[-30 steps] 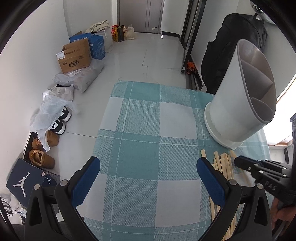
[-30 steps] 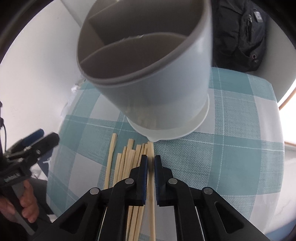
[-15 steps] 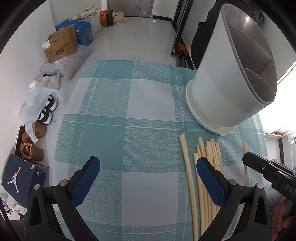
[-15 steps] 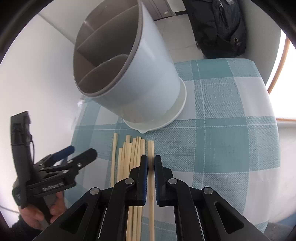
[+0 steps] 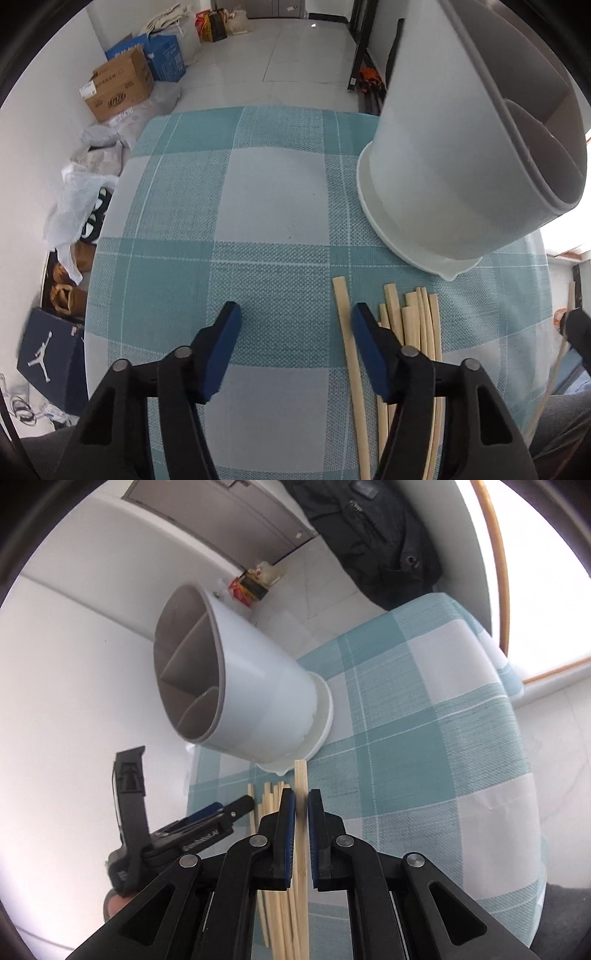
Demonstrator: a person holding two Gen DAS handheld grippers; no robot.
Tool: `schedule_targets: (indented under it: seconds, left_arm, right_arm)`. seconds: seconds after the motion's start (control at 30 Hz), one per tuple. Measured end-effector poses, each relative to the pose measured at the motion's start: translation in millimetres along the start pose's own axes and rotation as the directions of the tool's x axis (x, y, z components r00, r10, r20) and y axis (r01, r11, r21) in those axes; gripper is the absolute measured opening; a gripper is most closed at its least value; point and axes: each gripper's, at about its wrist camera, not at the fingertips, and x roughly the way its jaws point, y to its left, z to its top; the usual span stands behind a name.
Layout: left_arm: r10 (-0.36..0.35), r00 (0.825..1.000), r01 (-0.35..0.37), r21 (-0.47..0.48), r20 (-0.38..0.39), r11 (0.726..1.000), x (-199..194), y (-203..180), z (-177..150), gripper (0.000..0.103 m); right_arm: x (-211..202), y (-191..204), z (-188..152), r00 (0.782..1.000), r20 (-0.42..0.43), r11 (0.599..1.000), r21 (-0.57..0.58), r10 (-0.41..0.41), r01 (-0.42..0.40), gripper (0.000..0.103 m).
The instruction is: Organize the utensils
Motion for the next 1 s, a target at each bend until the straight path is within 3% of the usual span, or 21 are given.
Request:
schedule_targets:
  seconds: [0.03,0.1,0.2,0.43,0.7,0.83,1.0]
  left_arm:
    - [0.000,1.000,0.000,0.008,0.005,1.000,-1,-1,0,0.044]
    - [-0.030,1.000,0.030,0.023,0.008,0.999,-3,-4,-1,0.023]
    - [-0.074,0.997,0.073,0.043,0.017,0.996,-4,-9,-4,0.004]
    - [-0.127,0.991,0.127,-0.003,0.044,0.992,-6,-1,-6,0.002]
    - [-0.217,0.969,0.226,-0.071,0.116,0.972,-23,16,-6,0.002]
    - [-0.258,0.950,0.273,-0.067,0.177,0.960,-44,14,-13,0.002]
    - [-0.235,0.931,0.244,0.004,0.280,0.970,-76,2,-22,0.002]
  right_arm:
    - [-2,-1,0,1.000,0.008,1.000,0.005,0.007,-0.007,0.006]
    - [-11,-1,0,1.000,0.020,1.000,0.001,0.011,-0.011,0.006]
    - [-17,1,2,0.999,0.041,1.000,-0.027,0.001,0.000,0.006]
    - [-29,13,0,0.995,0.096,0.997,-0.083,0.007,0.001,0.006]
    - [-37,17,-2,0.991,0.137,0.995,-0.096,0.014,-0.001,0.006]
    - [-40,20,-4,0.988,0.154,0.994,-0.107,0.025,-0.008,0.006]
    - [-50,33,-7,0.978,0.203,0.985,-0.169,0.047,-0.012,0.006]
